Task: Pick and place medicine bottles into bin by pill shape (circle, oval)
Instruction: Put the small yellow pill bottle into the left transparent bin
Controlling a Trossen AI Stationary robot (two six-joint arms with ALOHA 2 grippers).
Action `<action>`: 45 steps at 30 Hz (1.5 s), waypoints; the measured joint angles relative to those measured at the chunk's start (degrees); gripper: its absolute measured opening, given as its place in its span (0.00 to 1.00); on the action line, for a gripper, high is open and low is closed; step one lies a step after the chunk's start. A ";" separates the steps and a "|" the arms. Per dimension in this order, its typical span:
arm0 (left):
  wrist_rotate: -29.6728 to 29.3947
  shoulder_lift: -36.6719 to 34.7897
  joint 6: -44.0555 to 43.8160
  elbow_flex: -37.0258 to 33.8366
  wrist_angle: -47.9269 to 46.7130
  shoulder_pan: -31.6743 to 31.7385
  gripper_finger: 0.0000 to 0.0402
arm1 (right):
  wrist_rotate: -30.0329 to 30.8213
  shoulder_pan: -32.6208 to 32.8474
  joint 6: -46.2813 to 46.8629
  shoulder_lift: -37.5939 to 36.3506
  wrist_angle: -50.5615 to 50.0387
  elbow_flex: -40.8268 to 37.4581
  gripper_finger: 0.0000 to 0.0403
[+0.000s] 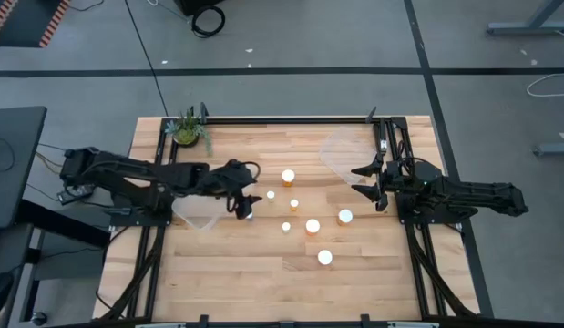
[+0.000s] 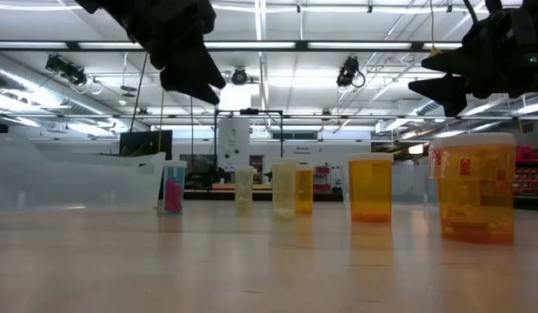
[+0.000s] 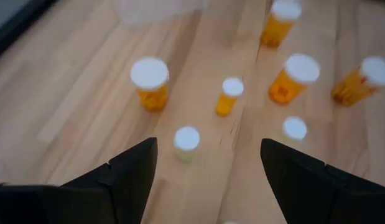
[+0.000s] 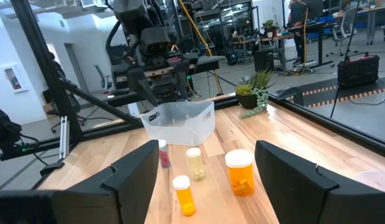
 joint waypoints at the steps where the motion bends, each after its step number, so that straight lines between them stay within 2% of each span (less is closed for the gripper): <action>1: 0.45 1.11 -0.11 1.21 -1.37 0.12 0.73 | 0.00 0.01 0.00 0.00 -0.02 0.00 0.68; 13: 4.59 13.18 -3.58 10.42 -15.75 0.40 0.73 | 0.00 0.02 0.00 0.02 -1.00 0.02 0.68; 16: 5.75 15.26 -3.98 10.93 -16.52 0.40 0.73 | 0.00 0.02 0.00 0.00 -1.04 0.02 0.68; 29: 3.86 22.99 -1.26 11.10 -13.23 4.88 0.73 | 0.00 0.00 0.00 0.00 -1.77 0.02 0.68; 37: 8.15 23.44 -1.26 11.82 -11.72 7.40 0.73 | 0.00 0.01 0.00 0.00 -1.95 0.01 0.68; 40: 9.11 25.14 -0.73 14.91 -12.79 7.80 0.73 | 0.00 0.00 0.00 0.00 -1.94 0.02 0.68; 45: 9.50 31.10 2.76 23.44 -22.73 7.78 0.73 | 0.00 0.01 0.00 -0.02 -2.01 0.02 0.68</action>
